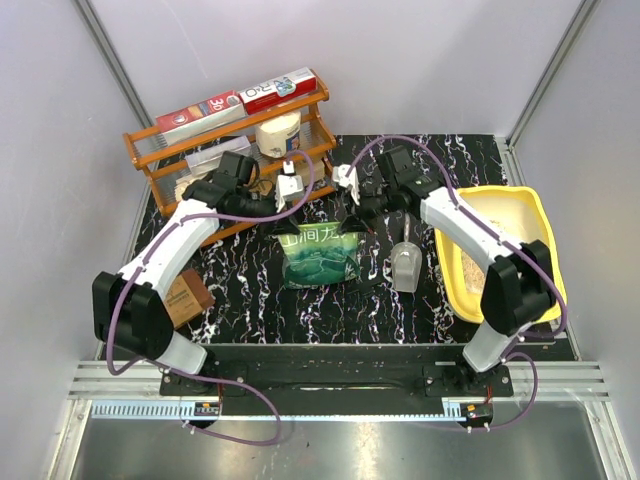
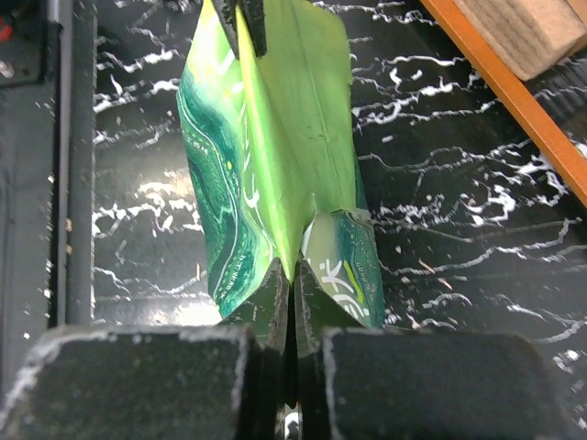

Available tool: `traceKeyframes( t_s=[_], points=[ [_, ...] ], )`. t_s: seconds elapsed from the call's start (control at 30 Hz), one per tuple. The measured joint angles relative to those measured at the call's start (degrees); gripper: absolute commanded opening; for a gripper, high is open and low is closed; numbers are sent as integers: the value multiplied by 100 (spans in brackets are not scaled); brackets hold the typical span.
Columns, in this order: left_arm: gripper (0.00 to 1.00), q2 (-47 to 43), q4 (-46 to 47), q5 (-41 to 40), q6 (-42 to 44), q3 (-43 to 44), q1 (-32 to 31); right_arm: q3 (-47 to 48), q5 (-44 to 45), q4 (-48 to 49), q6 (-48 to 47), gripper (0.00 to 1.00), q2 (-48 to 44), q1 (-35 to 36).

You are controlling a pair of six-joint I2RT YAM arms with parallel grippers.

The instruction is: Fill the litter box with clean litter

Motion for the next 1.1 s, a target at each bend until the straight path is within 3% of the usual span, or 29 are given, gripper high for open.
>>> traceKeyframes(
  t_s=[0.07, 0.1, 0.2, 0.37, 0.6, 0.73, 0.77, 0.8, 0.9, 1.1],
  points=[
    [4, -66, -59, -4, 4, -24, 140, 245, -144, 15, 282, 0, 258, 24],
    [14, -111, -50, -20, 4, -61, 195, 356, -197, 22, 424, 0, 387, 39],
    [31, -348, 302, 9, -192, -402, 249, 442, -297, 7, 686, 0, 501, 44],
    [35, -719, 1495, -57, -1010, -1067, 9, 442, -302, -50, 1005, 0, 501, 2],
    [28, -168, 2876, -249, -1707, -1045, -734, 439, -297, -90, 1196, 0, 501, -33],
    [8, 199, 2863, -302, -1744, -732, -822, 428, -267, -81, 1209, 1, 498, -79],
    [0, 269, 2813, -299, -1742, -645, -822, 426, -264, -74, 1209, 4, 498, -94],
    [0, 332, 2756, -299, -1738, -564, -826, 426, -264, -72, 1209, 15, 498, -111],
    [0, 415, 2643, -267, -1742, -463, -848, 402, -256, -87, 1204, 27, 474, -149],
    [0, 415, 2529, -168, -1764, -450, -887, 352, -260, -107, 1001, 34, 162, -164]
  ],
)
